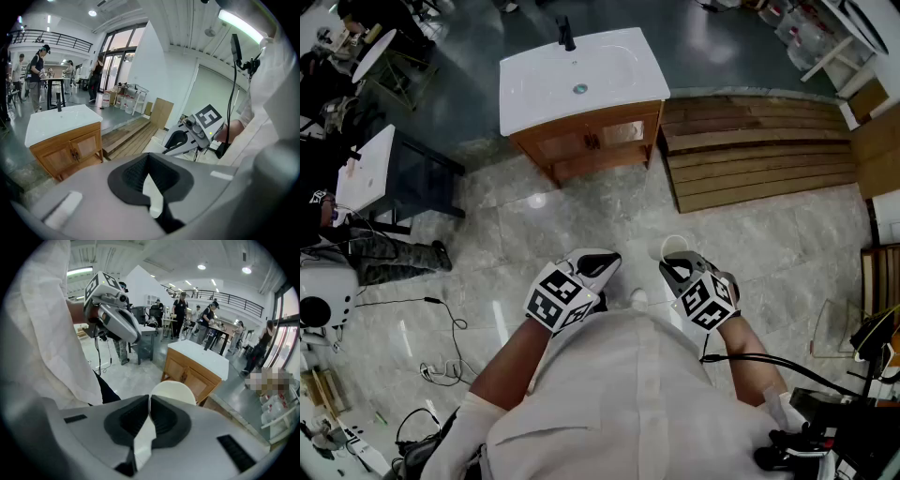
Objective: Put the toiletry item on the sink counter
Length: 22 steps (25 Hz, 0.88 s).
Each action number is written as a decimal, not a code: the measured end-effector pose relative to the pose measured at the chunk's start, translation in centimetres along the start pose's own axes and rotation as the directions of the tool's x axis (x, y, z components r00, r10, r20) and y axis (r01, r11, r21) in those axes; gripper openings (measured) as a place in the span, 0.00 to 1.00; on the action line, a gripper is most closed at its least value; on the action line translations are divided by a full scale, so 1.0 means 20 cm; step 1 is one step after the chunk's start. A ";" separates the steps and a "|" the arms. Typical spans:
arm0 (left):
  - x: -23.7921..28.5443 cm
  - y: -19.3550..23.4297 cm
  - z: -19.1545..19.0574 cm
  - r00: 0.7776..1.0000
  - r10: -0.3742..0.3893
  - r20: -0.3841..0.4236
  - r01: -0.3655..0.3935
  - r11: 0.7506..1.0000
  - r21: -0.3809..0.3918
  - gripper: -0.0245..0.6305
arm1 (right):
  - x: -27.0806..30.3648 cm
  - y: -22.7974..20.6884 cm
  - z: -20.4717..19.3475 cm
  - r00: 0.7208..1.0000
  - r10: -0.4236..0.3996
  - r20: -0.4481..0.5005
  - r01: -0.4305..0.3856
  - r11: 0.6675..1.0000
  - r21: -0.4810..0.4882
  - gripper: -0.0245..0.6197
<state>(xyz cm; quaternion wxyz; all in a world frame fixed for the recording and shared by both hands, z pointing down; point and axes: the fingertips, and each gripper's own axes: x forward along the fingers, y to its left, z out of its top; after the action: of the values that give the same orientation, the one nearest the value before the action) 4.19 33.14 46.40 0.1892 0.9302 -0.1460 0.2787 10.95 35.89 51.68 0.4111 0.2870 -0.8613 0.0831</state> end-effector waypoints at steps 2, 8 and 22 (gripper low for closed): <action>0.00 -0.02 0.01 1.000 0.004 -0.003 -0.004 1.000 0.002 0.05 | -0.02 0.01 -0.02 1.000 0.001 0.007 -0.001 1.000 0.009 0.06; 0.01 0.02 0.02 1.000 0.004 0.011 -0.004 1.000 0.001 0.05 | 0.01 -0.04 -0.04 1.000 -0.008 -0.001 0.008 1.000 -0.004 0.06; -0.06 0.84 0.28 0.994 -0.109 0.025 0.107 0.992 0.066 0.05 | 0.46 -0.60 0.47 0.996 -0.071 -0.048 0.074 0.996 0.051 0.06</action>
<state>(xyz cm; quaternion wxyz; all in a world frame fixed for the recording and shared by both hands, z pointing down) -0.58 15.96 45.92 0.1717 0.9462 -0.0890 0.2593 6.95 18.60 51.37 0.4258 0.3267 -0.8381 0.0973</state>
